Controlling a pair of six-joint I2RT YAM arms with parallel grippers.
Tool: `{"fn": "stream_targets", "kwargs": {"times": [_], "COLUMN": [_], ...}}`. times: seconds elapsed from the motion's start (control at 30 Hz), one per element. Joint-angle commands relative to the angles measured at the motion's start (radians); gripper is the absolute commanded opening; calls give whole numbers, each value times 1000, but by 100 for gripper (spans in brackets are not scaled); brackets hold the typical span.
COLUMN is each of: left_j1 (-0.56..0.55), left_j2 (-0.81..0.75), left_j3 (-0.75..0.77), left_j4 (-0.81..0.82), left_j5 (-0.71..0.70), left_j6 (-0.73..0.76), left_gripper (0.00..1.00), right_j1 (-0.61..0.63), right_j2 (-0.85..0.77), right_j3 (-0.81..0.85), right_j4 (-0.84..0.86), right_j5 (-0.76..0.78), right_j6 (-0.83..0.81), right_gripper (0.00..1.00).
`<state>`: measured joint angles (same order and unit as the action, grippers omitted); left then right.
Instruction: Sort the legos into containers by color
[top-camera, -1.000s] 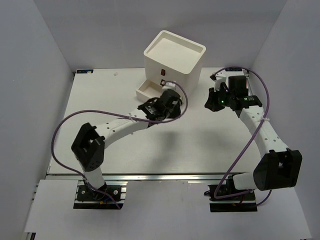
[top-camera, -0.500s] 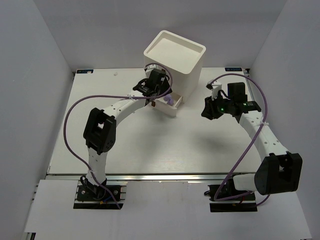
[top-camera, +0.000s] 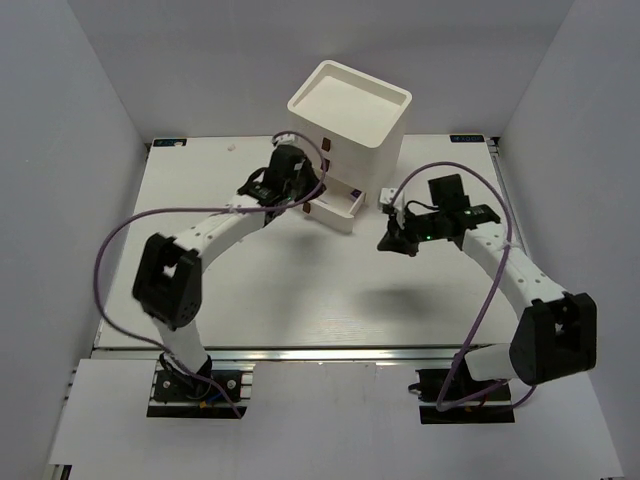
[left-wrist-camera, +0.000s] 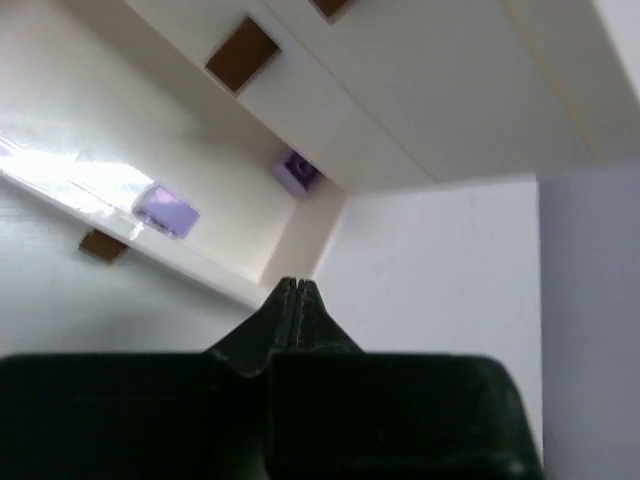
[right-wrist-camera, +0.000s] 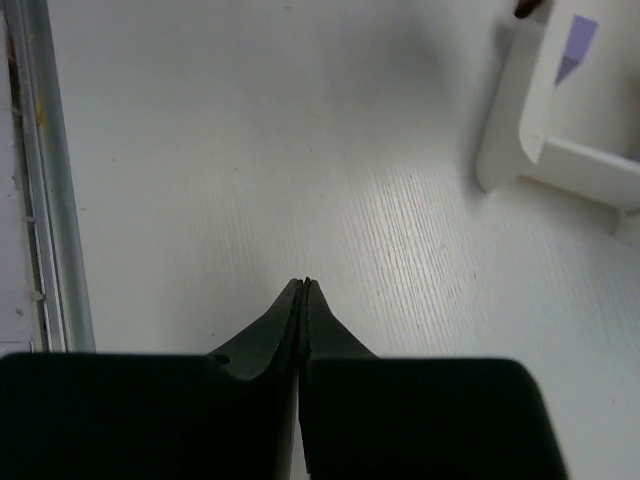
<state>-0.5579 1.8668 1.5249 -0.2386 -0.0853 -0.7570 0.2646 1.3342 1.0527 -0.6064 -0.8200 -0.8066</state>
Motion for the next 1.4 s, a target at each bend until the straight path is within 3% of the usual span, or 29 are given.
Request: {"fn": "stream_targets", "kwargs": {"times": [0.0,0.13,0.23,0.27,0.4,0.53,0.63,0.83,1.2,1.37], "left_j1": [9,9,9,9,9,9,0,-10,-10,-10], "left_j2": [-290,-530,-696,-733,-905,-1040,-1060,-1038,-1046,-1063], "left_j3": [-219,-507,-670,-701,-831,-907,-924,-910,-905,-911], "left_j4": [160,153,105,76,39,29,15,2,-11,-24], "left_j5": [143,170,136,109,45,15,9,22,9,-4], "left_j6": [59,51,45,36,-10,-65,-82,-93,-102,-104], "left_gripper": [0,3,27,40,51,56,58,58,59,59], "right_j1": [88,203,298,314,402,441,473,487,473,458], "right_j2": [81,209,308,365,528,663,715,804,968,985], "right_j3": [42,139,193,208,369,476,489,541,753,774], "right_j4": [115,198,275,287,304,292,396,462,491,505], "right_j5": [43,281,480,577,800,930,1125,1291,1380,1371], "right_j6": [-25,99,145,156,234,282,273,247,187,170], "right_gripper": [0,0,0,0,0,0,0,0,0,0]}}
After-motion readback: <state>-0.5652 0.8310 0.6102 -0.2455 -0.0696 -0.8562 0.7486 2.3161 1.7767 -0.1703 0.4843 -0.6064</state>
